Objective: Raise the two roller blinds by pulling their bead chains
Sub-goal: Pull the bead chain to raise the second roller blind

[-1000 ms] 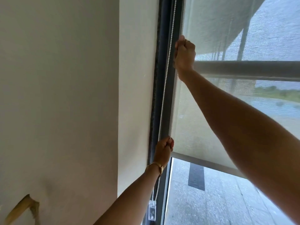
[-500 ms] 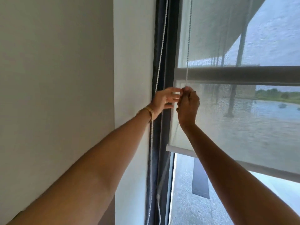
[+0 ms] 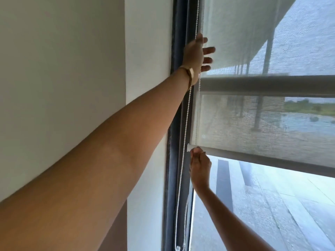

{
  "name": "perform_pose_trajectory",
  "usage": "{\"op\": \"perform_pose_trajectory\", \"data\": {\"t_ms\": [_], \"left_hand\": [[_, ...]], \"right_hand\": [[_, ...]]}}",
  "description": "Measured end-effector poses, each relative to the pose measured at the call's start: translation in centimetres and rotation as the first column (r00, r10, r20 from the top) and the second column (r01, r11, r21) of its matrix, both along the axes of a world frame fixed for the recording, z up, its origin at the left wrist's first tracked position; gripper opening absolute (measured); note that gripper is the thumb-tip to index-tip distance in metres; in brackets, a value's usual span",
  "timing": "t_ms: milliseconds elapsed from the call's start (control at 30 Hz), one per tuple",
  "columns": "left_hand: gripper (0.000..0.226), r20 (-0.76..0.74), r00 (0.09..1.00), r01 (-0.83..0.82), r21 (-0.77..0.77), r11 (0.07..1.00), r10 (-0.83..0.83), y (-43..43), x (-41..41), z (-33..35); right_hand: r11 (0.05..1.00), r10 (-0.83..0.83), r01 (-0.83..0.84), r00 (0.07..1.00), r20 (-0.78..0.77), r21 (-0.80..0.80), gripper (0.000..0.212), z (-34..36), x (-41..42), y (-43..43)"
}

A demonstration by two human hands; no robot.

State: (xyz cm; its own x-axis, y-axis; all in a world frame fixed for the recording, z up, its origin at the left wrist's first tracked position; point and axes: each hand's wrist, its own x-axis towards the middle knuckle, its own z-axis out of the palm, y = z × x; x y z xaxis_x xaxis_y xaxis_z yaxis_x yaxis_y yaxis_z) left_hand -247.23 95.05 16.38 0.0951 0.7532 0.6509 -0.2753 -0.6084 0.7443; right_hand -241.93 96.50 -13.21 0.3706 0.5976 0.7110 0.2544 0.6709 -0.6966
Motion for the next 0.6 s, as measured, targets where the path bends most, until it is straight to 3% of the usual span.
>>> {"op": "perform_pose_trajectory", "data": {"t_ms": [67, 133, 233, 300, 400, 467, 600], "left_hand": [[0.035, 0.060, 0.991, -0.122, -0.033, 0.992, 0.123, -0.2, 0.3, 1.1], [0.034, 0.025, 0.978, -0.206, -0.013, 0.978, 0.206, 0.0, 0.7, 0.8], [0.035, -0.056, 0.946, -0.312, 0.096, 0.945, 0.318, 0.7, 1.0, -1.0], [0.032, -0.029, 0.923, -0.375, 0.156, 0.914, 0.384, 1.6, 0.5, -2.7], [0.018, 0.035, 0.923, -0.383, 0.177, 0.907, 0.383, 1.9, -0.1, -5.3], [0.016, 0.040, 0.927, -0.374, 0.185, 0.909, 0.374, 1.9, -0.1, -7.3], [0.018, 0.024, 0.930, -0.367, 0.161, 0.916, 0.368, 2.3, 0.3, -11.0]], "right_hand": [[0.999, -0.012, 0.012, 1.000, 0.007, -0.040, 0.044, -1.4, -0.4, -0.3], [0.998, -0.033, 0.034, 0.999, 0.018, -0.053, 0.047, -2.6, -0.9, -0.7], [0.997, -0.020, 0.021, 1.000, 0.012, -0.076, 0.042, -4.0, -1.6, -1.5], [0.995, -0.001, 0.004, 1.000, 0.027, -0.102, 0.039, -5.4, -1.3, -1.6], [0.960, 0.169, -0.178, 0.984, -0.059, -0.218, 0.039, -7.3, -0.6, -2.5], [0.882, 0.320, -0.356, 0.933, -0.162, -0.308, 0.033, -8.3, 0.0, -3.3], [0.820, 0.419, -0.431, 0.900, -0.116, -0.377, 0.049, -9.1, 0.9, -4.1]]}}
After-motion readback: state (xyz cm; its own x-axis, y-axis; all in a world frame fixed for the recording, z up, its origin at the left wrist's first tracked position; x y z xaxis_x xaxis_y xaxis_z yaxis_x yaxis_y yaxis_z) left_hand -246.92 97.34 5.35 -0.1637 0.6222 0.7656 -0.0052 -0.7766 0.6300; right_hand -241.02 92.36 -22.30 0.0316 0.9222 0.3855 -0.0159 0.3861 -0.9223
